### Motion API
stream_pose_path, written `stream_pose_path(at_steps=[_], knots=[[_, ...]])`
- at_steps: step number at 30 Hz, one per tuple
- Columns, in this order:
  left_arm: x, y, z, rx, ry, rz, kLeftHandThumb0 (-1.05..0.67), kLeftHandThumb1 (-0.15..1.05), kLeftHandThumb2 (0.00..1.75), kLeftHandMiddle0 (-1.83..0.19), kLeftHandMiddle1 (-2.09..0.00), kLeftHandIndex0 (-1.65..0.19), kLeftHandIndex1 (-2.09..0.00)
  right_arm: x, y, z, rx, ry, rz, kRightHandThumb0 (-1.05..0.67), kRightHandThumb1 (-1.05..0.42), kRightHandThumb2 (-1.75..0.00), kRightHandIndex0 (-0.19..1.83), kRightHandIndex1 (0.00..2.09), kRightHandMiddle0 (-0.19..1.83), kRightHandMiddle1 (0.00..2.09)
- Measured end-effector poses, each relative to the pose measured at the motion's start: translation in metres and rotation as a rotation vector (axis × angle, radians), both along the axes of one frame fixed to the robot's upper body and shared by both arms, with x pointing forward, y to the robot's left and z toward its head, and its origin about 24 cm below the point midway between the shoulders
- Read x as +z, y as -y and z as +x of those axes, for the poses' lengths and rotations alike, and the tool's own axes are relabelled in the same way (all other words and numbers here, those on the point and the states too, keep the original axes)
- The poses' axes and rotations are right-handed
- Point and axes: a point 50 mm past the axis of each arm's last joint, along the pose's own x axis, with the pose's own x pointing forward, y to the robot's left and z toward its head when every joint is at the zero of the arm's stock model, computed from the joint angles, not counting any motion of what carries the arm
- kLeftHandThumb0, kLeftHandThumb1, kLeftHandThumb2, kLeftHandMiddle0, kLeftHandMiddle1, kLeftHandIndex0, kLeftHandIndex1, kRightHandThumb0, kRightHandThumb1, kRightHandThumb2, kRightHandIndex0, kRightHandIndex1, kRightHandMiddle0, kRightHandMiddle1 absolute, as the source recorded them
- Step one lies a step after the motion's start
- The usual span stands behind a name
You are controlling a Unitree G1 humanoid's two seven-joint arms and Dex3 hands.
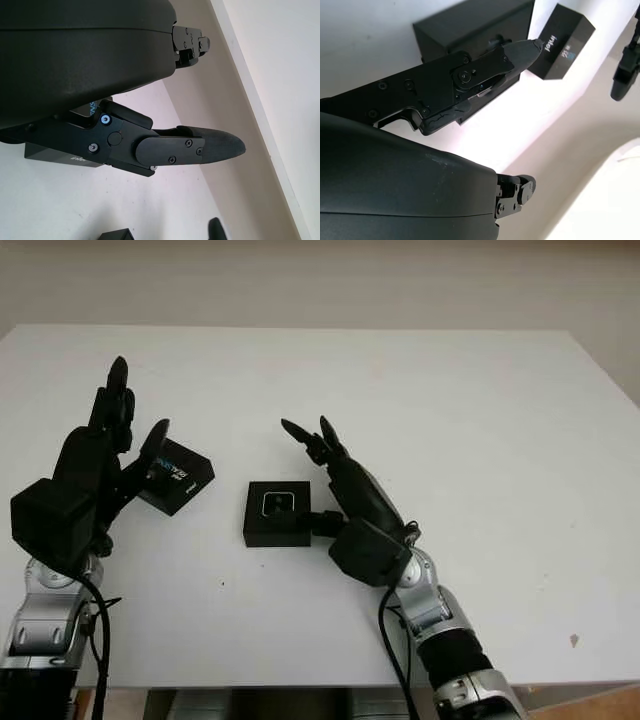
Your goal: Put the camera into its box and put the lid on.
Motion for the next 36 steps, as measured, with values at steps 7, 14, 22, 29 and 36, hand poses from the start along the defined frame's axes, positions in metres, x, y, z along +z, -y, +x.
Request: stream_pose_path(at_steps=[7, 14, 22, 29, 36], knots=[[0.0, 0.0, 0.0, -0.001, 0.004, 0.004, -0.72, 1.05, 0.39, 0.03, -0.06, 0.06, -0.06, 0.012, 0.008, 0.001, -0.018, 0.036, -0.006, -0.8, -0.88, -0.05, -0.19, 0.0, -0.05, 0.15], [0.001, 0.0, 0.0, -0.002, 0.005, 0.004, -0.71, 1.05, 0.38, 0.03, -0.05, 0.06, -0.06, 0.028, 0.012, 0.0, -0.048, 0.086, -0.002, -0.82, -1.02, -0.12, -0.15, 0.03, -0.04, 0.12], [0.007, -0.012, -0.001, -0.003, 0.009, 0.095, -0.79, 1.05, 0.35, 0.04, -0.05, 0.08, -0.05, 0.044, 0.017, -0.003, -0.06, 0.065, 0.053, -0.86, -1.05, -0.55, -0.17, 0.04, -0.13, 0.05], [0.025, -0.037, -0.004, -0.096, -0.018, 0.265, -0.86, 1.05, 0.23, 0.14, -0.03, 0.14, -0.03, 0.051, 0.021, -0.004, -0.056, 0.04, 0.102, -0.88, -1.05, -0.67, -0.16, 0.05, -0.15, 0.05], [0.049, -0.072, -0.003, -0.166, -0.168, 0.477, -0.87, 0.97, 0.05, 0.15, -0.05, 0.15, -0.05, 0.051, 0.029, -0.004, -0.053, -0.024, 0.169, -0.92, -1.05, -0.69, -0.19, 0.03, -0.18, 0.04]])
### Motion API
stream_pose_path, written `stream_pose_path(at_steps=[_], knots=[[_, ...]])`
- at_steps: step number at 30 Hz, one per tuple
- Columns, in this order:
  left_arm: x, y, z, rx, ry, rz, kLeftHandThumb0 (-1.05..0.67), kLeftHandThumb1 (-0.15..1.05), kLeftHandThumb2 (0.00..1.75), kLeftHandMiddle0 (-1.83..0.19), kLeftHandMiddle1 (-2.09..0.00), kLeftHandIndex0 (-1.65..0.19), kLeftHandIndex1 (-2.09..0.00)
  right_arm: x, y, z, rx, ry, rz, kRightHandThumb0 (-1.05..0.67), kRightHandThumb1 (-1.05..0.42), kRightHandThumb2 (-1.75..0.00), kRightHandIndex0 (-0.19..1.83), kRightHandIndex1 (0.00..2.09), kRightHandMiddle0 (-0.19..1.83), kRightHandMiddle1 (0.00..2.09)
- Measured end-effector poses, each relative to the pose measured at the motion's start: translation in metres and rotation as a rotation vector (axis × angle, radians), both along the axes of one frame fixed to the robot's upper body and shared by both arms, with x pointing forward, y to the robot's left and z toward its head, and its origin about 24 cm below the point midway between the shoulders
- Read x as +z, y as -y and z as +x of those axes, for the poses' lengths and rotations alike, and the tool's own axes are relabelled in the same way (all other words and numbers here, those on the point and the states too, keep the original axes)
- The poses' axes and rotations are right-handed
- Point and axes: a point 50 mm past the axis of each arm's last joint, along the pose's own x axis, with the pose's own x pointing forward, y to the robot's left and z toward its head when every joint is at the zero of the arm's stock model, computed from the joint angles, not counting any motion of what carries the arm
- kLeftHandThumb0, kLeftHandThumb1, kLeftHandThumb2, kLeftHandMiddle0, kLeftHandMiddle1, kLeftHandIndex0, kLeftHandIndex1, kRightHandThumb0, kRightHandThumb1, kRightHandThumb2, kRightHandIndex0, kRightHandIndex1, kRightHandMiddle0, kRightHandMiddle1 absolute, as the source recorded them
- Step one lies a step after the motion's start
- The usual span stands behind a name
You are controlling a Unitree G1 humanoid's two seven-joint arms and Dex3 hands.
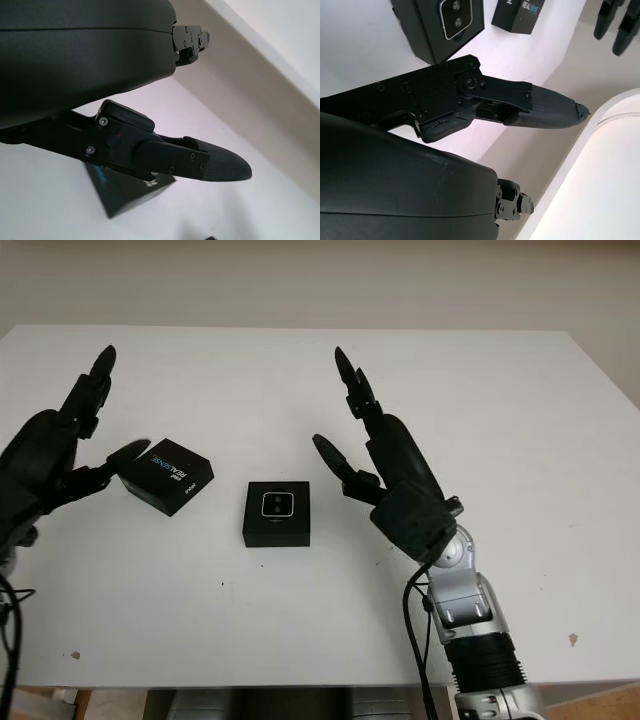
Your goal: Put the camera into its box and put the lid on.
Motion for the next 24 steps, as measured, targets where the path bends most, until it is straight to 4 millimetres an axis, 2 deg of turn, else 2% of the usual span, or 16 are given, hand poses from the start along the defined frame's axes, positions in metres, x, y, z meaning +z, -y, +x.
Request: stream_pose_path(at_steps=[4, 9, 13, 16, 22, 24], knots=[[0.012, -0.009, 0.007, -0.067, -0.09, 0.099, -0.83, 0.93, 0.04, 0.18, -0.02, 0.18, -0.02, 0.0, 0.002, 0.0, -0.005, -0.048, 0.014, -0.92, -1.05, -0.68, -0.19, 0.0, -0.18, 0.04], [0.027, -0.006, 0.022, -0.137, -0.216, 0.291, -0.85, 0.9, 0.04, 0.19, 0.0, 0.19, 0.0, 0.0, 0.005, 0.0, -0.011, -0.059, 0.031, -0.91, -1.05, -0.68, -0.19, 0.0, -0.18, 0.05], [0.033, 0.003, 0.034, -0.16, -0.251, 0.476, -0.86, 0.91, 0.05, 0.19, 0.0, 0.19, 0.0, -0.002, 0.007, 0.0, -0.015, -0.077, 0.038, -0.9, -1.05, -0.67, -0.19, 0.0, -0.19, 0.05], [0.035, 0.01, 0.042, -0.192, -0.255, 0.558, -0.79, 0.88, 0.04, 0.19, 0.0, 0.19, 0.0, -0.002, 0.007, 0.0, -0.015, -0.088, 0.048, -0.92, -1.05, -0.66, -0.19, 0.0, -0.19, 0.05], [0.039, 0.023, 0.057, -0.227, -0.241, 0.752, -0.76, 0.85, 0.04, 0.19, 0.0, 0.19, 0.0, 0.0, 0.01, 0.0, 0.003, -0.094, 0.124, -0.89, -1.05, -0.66, -0.19, 0.0, -0.19, 0.0], [0.038, 0.028, 0.061, -0.239, -0.219, 0.811, -0.76, 0.85, 0.04, 0.19, 0.0, 0.19, 0.0, 0.001, 0.011, 0.0, 0.006, -0.095, 0.146, -0.93, -1.05, -0.66, -0.19, 0.0, -0.19, 0.0]])
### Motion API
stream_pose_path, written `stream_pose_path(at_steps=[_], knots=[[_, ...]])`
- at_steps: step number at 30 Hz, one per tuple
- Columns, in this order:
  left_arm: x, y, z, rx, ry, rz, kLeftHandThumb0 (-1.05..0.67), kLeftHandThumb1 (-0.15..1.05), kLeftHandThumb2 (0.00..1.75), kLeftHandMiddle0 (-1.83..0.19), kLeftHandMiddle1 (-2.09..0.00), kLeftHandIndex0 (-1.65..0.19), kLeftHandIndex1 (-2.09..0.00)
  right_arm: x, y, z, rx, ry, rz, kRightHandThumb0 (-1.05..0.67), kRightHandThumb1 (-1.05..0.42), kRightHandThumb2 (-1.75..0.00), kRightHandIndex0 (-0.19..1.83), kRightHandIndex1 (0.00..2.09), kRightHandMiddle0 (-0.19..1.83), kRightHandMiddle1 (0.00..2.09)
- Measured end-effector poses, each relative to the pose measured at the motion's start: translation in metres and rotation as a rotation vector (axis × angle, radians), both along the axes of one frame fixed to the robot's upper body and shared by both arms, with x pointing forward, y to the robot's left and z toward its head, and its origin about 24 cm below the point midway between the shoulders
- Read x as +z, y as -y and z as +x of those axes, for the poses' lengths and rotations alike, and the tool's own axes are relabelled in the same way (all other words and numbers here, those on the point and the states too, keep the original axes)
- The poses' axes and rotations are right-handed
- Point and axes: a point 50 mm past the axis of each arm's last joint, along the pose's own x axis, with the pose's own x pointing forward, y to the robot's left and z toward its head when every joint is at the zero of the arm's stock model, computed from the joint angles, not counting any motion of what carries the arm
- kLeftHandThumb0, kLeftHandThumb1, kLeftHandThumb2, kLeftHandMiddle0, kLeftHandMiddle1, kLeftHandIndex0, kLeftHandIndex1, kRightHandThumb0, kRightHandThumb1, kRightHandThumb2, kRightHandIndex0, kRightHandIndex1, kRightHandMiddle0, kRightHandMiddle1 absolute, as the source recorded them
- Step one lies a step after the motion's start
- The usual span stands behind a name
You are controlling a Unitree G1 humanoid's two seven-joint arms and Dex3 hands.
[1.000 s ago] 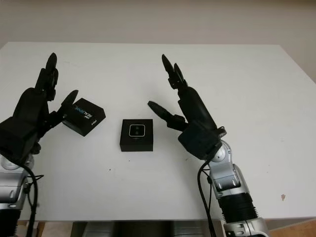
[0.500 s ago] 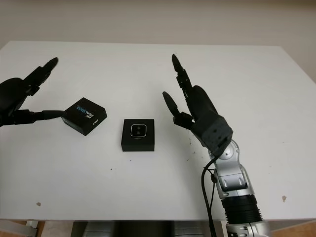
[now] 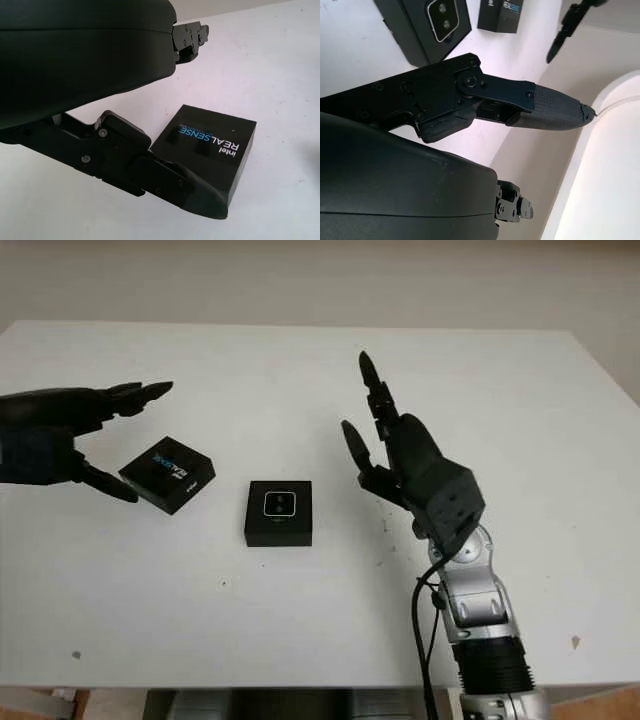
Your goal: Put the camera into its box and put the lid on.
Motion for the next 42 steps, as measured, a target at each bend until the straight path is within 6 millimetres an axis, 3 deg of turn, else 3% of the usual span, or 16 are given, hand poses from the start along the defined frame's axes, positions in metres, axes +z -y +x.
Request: stream_pose_path(at_steps=[7, 15, 19, 32, 37, 42], knots=[[-0.005, 0.022, 0.017, -0.076, 0.052, 0.189, -0.68, 0.8, 0.04, 0.19, -0.03, 0.19, -0.02, 0.002, 0.001, -0.002, -0.008, -0.027, 0.019, -0.97, -1.05, -0.66, -0.19, 0.0, -0.19, 0.0], [-0.014, 0.038, 0.025, -0.156, 0.041, 0.369, -0.54, 0.75, 0.04, 0.16, -0.06, 0.18, -0.04, -0.002, 0.003, -0.004, -0.014, -0.039, 0.053, -0.88, -1.05, -0.65, -0.19, 0.0, -0.19, 0.0], [-0.02, 0.04, 0.025, -0.181, 0.022, 0.382, -0.45, 0.74, 0.05, 0.12, -0.07, 0.15, -0.06, -0.005, 0.002, -0.005, -0.021, -0.055, 0.065, -0.88, -1.05, -0.64, -0.19, 0.0, -0.19, 0.0], [-0.038, 0.033, 0.024, -0.194, -0.059, 0.429, -0.44, 0.75, 0.06, 0.04, -0.07, 0.06, -0.08, -0.006, 0.003, -0.006, -0.037, -0.051, 0.074, -0.84, -1.05, -0.63, -0.19, 0.0, -0.19, 0.0], [-0.042, 0.028, 0.026, -0.144, -0.067, 0.358, -0.38, 0.78, 0.06, -0.1, -0.1, -0.06, -0.13, -0.006, 0.004, -0.006, -0.042, -0.051, 0.076, -0.84, -1.05, -0.62, -0.19, 0.0, -0.19, 0.0], [-0.044, 0.025, 0.026, -0.172, 0.025, 0.317, -0.33, 0.84, 0.07, -0.42, -0.17, -0.34, -0.23, -0.007, 0.005, -0.006, -0.047, -0.053, 0.075, -0.84, -1.05, -0.62, -0.19, 0.0, -0.19, 0.0]])
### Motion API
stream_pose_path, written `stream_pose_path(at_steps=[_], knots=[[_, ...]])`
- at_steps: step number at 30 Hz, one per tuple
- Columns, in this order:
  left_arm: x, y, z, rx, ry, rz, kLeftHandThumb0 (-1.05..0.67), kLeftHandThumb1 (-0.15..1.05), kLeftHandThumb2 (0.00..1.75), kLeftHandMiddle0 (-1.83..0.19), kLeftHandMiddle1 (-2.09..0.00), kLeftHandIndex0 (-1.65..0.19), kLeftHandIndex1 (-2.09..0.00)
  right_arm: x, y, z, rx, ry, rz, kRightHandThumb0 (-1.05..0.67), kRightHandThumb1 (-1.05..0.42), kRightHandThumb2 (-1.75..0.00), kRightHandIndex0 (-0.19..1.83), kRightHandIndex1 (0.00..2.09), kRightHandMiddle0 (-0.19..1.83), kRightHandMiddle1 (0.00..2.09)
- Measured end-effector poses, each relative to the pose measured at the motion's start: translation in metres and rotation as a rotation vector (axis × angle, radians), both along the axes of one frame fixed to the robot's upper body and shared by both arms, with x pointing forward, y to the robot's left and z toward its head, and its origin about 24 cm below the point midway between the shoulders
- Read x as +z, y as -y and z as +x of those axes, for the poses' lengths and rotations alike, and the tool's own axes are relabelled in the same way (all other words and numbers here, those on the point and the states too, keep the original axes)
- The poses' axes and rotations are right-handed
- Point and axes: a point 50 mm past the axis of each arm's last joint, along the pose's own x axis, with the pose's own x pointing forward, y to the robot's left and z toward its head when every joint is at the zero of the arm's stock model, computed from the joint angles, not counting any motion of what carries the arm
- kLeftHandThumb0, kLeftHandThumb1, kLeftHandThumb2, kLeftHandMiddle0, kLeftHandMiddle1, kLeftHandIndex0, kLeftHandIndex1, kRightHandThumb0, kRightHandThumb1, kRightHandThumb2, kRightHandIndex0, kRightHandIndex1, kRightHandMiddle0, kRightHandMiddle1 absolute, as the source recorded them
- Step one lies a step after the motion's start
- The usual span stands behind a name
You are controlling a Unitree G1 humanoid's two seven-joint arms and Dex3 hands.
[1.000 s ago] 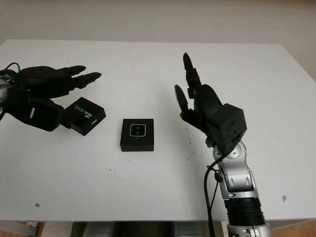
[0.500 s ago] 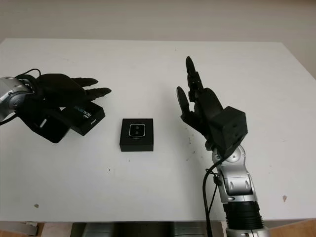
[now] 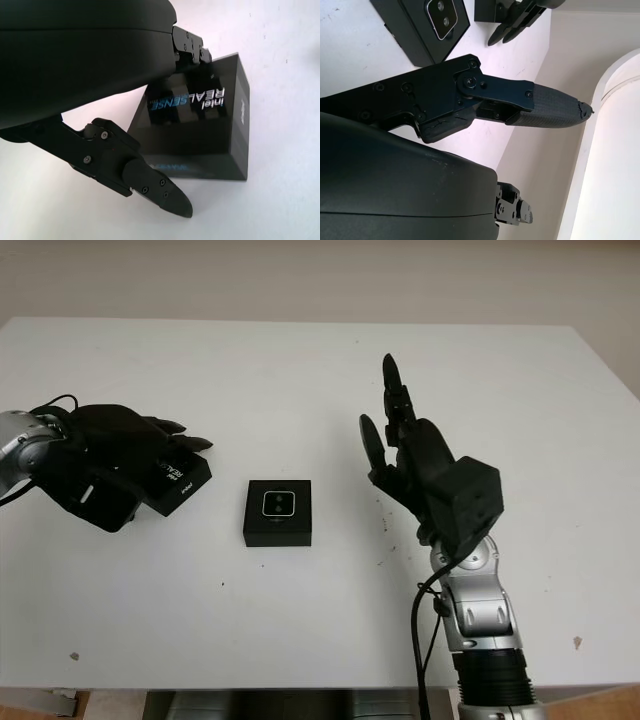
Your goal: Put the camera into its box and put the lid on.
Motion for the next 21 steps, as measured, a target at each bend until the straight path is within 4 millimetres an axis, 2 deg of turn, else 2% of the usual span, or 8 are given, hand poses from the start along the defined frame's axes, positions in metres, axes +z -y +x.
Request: stream_pose_path(at_steps=[2, 5, 6, 7, 9, 11, 16, 21], knots=[[-0.0011, -0.0017, -0.0007, -0.014, 0.02, -0.012, -0.32, 0.9, 0.07, -0.47, -0.22, -0.4, -0.29, -0.0003, 0.0001, -0.0002, -0.001, -0.001, -0.002, -0.84, -1.05, -0.62, -0.19, 0.0, -0.19, 0.0], [-0.0024, -0.0047, -0.0016, -0.025, 0.047, -0.041, -0.3, 1.0, 0.06, -0.22, -1.11, -0.3, -0.8, -0.0006, 0.0003, -0.0003, -0.002, -0.001, -0.005, -0.85, -1.05, -0.62, -0.19, 0.0, -0.19, 0.0], [-0.0027, -0.005, -0.0018, -0.031, 0.054, -0.049, -0.29, 1.03, 0.08, -0.16, -1.51, -0.25, -1.06, -0.0007, 0.0002, -0.0003, 0.0, -0.002, -0.005, -0.85, -1.05, -0.62, -0.19, 0.0, -0.19, 0.0], [-0.0025, -0.0048, -0.002, -0.038, 0.062, -0.056, -0.29, 1.04, 0.09, -0.13, -1.76, -0.22, -1.21, -0.0007, 0.0002, -0.0003, 0.001, -0.002, -0.005, -0.85, -1.05, -0.62, -0.19, 0.0, -0.19, 0.0], [-0.0021, -0.0041, -0.0021, -0.053, 0.078, -0.065, -0.3, 1.05, 0.14, -0.21, -2.02, -0.12, -1.6, -0.0007, 0.0, -0.0004, 0.004, -0.002, -0.005, -0.85, -1.05, -0.61, -0.19, 0.0, -0.19, 0.0], [-0.0022, -0.0038, -0.0021, -0.06, 0.083, -0.06, -0.3, 1.05, 0.16, -0.27, -2.08, -0.05, -1.8, -0.0003, -0.0002, -0.0006, 0.008, 0.002, -0.002, -0.84, -1.05, -0.61, -0.19, 0.0, -0.19, 0.0], [-0.0027, -0.0035, -0.0021, -0.065, 0.081, -0.048, -0.33, 1.05, 0.24, -0.23, -2.09, 0.04, -2.02, 0.0006, 0.0001, -0.0016, 0.017, 0.019, 0.004, -0.83, -1.05, -0.61, -0.19, 0.0, -0.19, 0.0], [-0.0015, -0.0033, -0.0018, -0.06, 0.081, -0.057, -0.33, 1.05, 0.3, -0.25, -2.09, 0.02, -2.09, 0.0002, 0.0001, -0.0022, 0.021, 0.022, 0.003, -0.82, -1.05, -0.61, -0.19, 0.0, -0.19, 0.0]])
